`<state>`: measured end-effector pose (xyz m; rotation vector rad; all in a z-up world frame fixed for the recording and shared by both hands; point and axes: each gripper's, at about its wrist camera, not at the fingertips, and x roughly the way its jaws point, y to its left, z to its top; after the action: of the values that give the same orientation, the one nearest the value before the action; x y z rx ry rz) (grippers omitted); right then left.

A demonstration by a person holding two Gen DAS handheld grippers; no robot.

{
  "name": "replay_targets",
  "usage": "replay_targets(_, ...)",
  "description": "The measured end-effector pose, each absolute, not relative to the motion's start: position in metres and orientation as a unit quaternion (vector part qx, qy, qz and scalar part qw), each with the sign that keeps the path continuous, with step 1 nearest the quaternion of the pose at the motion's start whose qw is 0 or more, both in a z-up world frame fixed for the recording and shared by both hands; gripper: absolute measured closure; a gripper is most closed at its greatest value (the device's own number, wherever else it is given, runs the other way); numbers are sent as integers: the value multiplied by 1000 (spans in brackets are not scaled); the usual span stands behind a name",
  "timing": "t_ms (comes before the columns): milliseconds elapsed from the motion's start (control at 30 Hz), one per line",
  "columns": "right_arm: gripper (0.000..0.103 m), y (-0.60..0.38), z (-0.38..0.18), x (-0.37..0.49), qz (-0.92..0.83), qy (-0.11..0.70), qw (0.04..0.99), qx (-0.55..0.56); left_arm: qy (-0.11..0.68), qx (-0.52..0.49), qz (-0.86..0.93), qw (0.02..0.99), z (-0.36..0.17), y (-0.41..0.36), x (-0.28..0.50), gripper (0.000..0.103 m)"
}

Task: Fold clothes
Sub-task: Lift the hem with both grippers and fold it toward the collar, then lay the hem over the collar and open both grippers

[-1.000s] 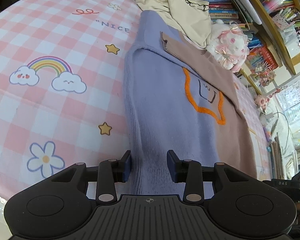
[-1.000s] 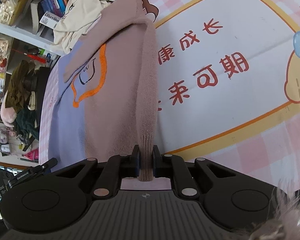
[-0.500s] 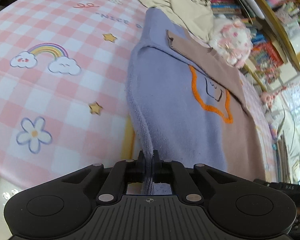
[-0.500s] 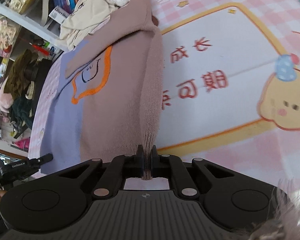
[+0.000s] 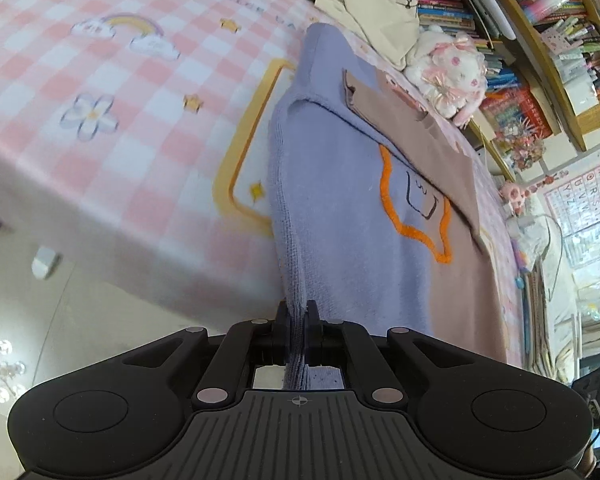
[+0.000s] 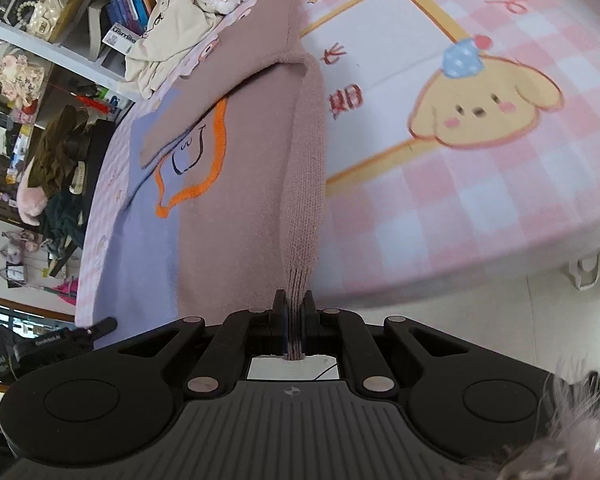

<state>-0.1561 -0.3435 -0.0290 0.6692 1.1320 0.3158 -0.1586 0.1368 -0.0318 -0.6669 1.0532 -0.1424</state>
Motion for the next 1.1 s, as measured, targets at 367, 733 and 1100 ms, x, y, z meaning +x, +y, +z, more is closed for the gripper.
replay_targets(367, 97, -358, -36, -203, 149, 541, 758, 332, 500, -348, -54, 791, -42, 128, -208, 99)
replay_targets(733, 97, -378, 20, -139, 185, 402, 764, 470, 360, -463, -105, 803, 2, 145, -138, 99)
replay_targets(1100, 97, -371, 51, 7, 151, 336, 792, 487, 331, -480, -110, 805, 9, 157, -4, 99)
